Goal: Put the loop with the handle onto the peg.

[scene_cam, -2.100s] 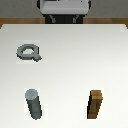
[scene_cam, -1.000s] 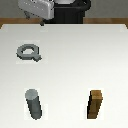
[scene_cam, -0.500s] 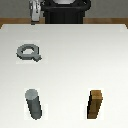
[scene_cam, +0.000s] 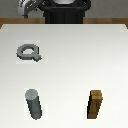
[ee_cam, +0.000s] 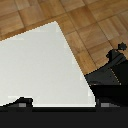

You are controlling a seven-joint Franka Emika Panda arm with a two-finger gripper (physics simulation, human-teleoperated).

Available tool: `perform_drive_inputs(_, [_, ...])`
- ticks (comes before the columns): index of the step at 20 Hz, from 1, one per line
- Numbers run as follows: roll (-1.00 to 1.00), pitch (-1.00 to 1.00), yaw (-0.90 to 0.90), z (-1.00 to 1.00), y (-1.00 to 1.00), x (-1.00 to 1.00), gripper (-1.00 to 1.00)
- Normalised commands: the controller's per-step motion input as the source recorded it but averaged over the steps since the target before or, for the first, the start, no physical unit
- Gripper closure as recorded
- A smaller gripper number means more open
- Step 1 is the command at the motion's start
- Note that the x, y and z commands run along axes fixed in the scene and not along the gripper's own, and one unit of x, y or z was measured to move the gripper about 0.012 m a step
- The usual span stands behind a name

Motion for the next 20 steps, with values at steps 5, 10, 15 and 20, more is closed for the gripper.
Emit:
perform_drive_inputs(5, [0.0,0.0,0.0,-0.2,0.0,0.0,-1.0])
perform_drive_inputs(10, [0.0,0.0,0.0,-0.8,0.0,0.1,-1.0])
perform_drive_inputs(15, [0.0,0.0,0.0,0.0,0.0,0.8,-1.0])
perform_drive_inputs(20, [0.0,0.0,0.0,0.0,0.0,1.0,-1.0])
